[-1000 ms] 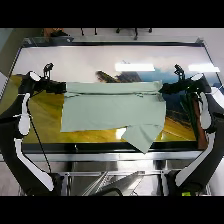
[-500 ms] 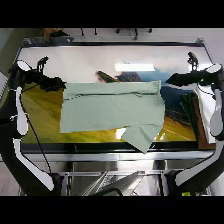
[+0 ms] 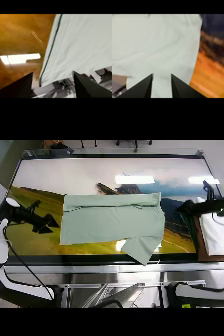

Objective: Fold the shirts.

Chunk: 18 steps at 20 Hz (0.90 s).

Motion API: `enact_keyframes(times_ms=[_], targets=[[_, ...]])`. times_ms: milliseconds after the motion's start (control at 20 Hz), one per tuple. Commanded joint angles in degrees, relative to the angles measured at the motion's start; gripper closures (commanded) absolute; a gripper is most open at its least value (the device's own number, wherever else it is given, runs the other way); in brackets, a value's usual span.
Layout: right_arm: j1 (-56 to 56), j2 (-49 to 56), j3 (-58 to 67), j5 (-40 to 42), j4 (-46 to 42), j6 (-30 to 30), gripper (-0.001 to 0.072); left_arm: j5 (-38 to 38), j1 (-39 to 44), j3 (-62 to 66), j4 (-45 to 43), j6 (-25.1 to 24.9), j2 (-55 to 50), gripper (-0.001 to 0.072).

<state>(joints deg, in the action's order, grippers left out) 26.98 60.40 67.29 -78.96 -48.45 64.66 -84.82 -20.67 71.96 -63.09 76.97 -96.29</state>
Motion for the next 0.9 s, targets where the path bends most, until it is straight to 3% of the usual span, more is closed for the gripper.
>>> enact_keyframes(times_ms=[0,150,350,400,450,500,550,600,650,850], targets=[[1.1,-12.5,-19.4,6.3,-3.1,5.4,0.0328,4.9,-2.7,-14.5,0.3,-2.3,5.2,0.0156],[1.1,-18.1,-28.9,9.0,-2.9,6.1,0.0331,7.8,-1.5,-17.6,1.9,-3.5,5.4,0.0157],[1.1,-18.8,-36.1,9.1,-2.8,6.1,0.0329,13.5,3.1,-16.1,10.3,-5.9,5.3,0.0158],[1.0,-18.8,-37.9,9.1,-2.8,5.8,0.0328,14.5,4.2,-14.8,10.2,-5.9,5.3,0.0192],[1.0,-18.8,-39.4,9.1,-2.8,5.8,0.0325,15.3,4.9,-13.4,10.1,-6.0,5.3,0.038],[1.0,-18.8,-40.7,9.1,-2.8,5.6,0.032,15.8,5.4,-12.1,10.1,-6.0,5.3,0.0508],[1.0,-18.8,-42.0,9.6,-2.8,5.6,0.0318,16.1,5.7,-10.9,10.1,-6.0,5.3,0.0609],[1.0,-18.6,-43.1,10.3,-2.5,5.6,0.0266,16.0,5.7,-10.0,10.1,-6.0,5.3,0.0675],[0.9,-18.3,-44.1,11.4,-1.3,5.6,0.0191,16.0,5.7,-9.4,10.1,-6.0,5.3,0.0693],[-4.6,-15.0,-45.4,18.5,6.1,2.6,0.0258,16.2,5.4,-11.1,10.0,-6.1,5.3,0.0693]])
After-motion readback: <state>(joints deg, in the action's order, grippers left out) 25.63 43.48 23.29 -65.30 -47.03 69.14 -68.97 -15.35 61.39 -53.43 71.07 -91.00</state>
